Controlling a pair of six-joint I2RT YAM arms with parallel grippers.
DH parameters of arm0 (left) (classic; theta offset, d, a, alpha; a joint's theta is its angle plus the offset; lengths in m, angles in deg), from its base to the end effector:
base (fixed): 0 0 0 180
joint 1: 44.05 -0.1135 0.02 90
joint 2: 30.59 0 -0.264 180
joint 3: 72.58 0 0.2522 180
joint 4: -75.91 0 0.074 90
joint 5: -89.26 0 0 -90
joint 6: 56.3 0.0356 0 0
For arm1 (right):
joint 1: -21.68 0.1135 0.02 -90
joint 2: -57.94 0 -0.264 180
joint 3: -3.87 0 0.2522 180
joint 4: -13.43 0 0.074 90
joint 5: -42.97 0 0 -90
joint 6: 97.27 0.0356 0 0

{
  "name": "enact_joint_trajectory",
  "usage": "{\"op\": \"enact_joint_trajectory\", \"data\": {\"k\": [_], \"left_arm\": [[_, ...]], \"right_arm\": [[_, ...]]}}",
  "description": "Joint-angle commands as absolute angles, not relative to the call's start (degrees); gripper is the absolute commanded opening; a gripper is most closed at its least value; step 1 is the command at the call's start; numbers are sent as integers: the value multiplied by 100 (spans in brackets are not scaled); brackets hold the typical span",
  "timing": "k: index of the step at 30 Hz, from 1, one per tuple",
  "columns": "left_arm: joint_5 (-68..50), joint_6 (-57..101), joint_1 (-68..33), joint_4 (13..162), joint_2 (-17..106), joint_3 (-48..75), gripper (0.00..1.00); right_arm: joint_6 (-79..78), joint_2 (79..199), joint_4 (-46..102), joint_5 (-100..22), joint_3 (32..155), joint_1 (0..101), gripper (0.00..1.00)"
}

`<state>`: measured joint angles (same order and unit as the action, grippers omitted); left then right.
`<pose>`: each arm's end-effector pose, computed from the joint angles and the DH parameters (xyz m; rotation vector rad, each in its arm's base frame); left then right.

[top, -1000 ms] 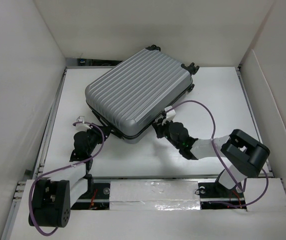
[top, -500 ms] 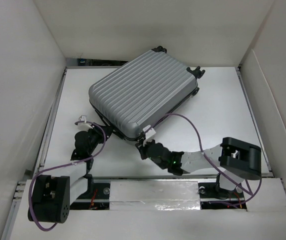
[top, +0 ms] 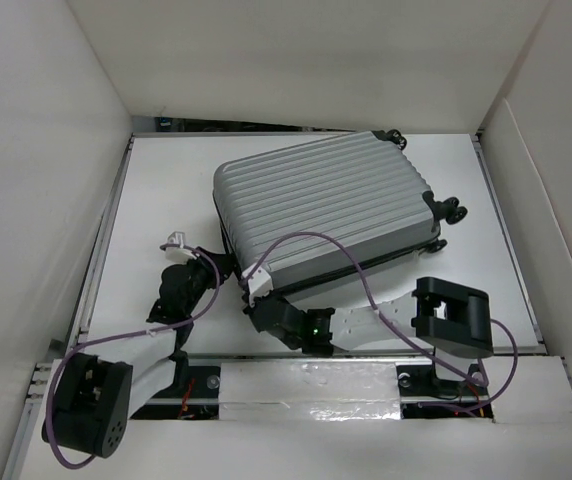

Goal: Pack the luggage

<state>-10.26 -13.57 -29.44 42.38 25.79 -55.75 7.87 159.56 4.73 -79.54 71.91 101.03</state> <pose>0.1696 -0.0503 0.1613 -0.3684 1.7267 -0.9405 0.0886 0.3676 0.1888 -0.7238 1.8321 0.5247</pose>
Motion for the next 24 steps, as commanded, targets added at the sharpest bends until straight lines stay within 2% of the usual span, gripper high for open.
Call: {"op": "enact_joint_trajectory", "data": {"k": [1,2,3,6,8,10,12,14,15,17,18,19,20,24], "left_arm": [[-2070,-1166,-2586,3850,1970,-5759,0],[-2069,-1157,-2586,3939,1890,-5759,0],[-1982,-1139,-2586,4009,1802,-5811,0],[-1780,-1060,-2586,4247,1635,-5829,0],[-1727,-1034,-2586,4282,1678,-5794,0],[-1665,-1016,-2586,4247,1792,-5733,0],[-1656,-1016,-2586,4090,2011,-5671,0],[-1674,-1034,-2586,3879,2231,-5636,0],[-1691,-1051,-2586,3817,2293,-5610,0],[-1700,-1095,-2586,3677,2407,-5592,0],[-1709,-1104,-2586,3667,2425,-5574,0],[-1718,-1095,-2586,3667,2434,-5548,0],[-1718,-1087,-2586,3676,2426,-5548,0],[-1709,-999,-2586,3781,2355,-5539,0]], "right_arm": [[1100,15718,-916,-6096,6961,9359,3],[1153,15717,-1041,-6092,6958,9357,3],[1197,15543,-1025,-5987,6696,9357,33],[1251,15217,-201,-5576,6623,9357,91],[1242,14874,630,-5293,6650,9532,98],[1242,14507,1231,-5090,6693,9717,99],[1338,14189,1891,-5273,6589,9771,96],[1627,13516,2173,-5571,6168,9718,86],[1776,13232,2244,-5973,5984,9605,59],[2328,12679,2515,-6310,5432,9193,28],[2584,12163,2682,-6677,5280,8634,9],[2882,11696,3015,-6959,4983,8071,0],[3025,11692,3209,-6962,4884,8065,0],[3263,10735,3712,-7366,4542,6723,0]]}}
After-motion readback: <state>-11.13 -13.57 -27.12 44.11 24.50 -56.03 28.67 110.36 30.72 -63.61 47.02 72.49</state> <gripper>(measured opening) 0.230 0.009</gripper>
